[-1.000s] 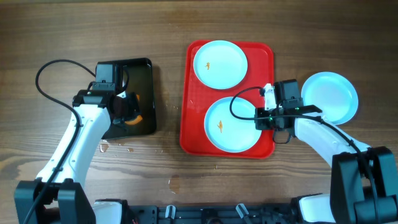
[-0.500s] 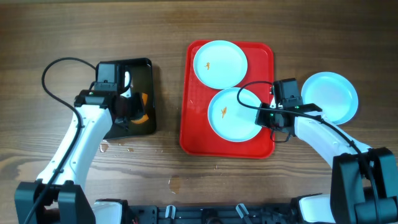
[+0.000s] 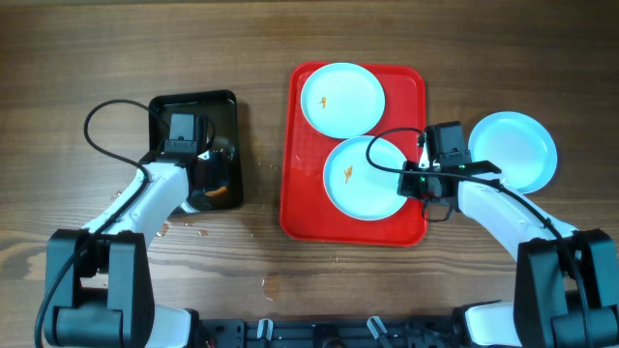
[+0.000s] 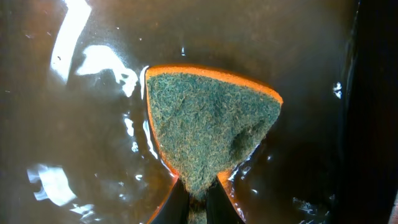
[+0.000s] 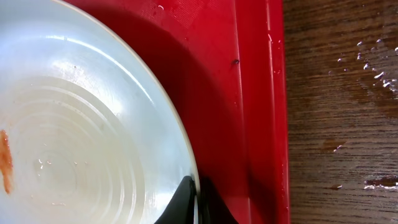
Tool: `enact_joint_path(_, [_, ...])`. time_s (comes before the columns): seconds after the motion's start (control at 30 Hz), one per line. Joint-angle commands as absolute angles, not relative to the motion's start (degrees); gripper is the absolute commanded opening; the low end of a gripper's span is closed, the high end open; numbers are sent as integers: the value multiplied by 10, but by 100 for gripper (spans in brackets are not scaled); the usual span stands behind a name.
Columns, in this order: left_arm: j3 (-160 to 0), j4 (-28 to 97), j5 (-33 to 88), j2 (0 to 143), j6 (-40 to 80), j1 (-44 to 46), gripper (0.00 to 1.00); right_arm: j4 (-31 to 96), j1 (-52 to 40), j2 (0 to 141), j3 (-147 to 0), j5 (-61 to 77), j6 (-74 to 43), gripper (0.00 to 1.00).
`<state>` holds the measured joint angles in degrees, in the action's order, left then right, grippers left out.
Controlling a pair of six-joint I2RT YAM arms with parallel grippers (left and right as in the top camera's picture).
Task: Clean dirty plates on tray and stack at the side
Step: 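Dip the sponge in the black tray and scrub the held plate with left gripper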
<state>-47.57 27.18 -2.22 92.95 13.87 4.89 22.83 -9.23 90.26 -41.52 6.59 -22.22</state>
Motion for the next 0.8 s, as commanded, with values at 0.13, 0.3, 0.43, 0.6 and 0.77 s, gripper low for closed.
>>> enact_joint_path(0.13, [-559,375,-16,869,141,50,4,236,-91,915,-407,45,-208,4])
enact_joint_path(0.3, [-584,394,-20,823,136,50,4,237,-91,915,-407,47,-193,4])
enact_joint_path(0.43, [-581,397,-4,834,137,52,4,235,-91,915,-407,48,-193,4])
enact_joint_path(0.6, [-612,388,84,831,148,102,4,234,-91,915,-407,69,-177,4])
enact_joint_path(0.77, [-624,340,93,835,174,213,4,226,-91,915,-407,73,-142,5])
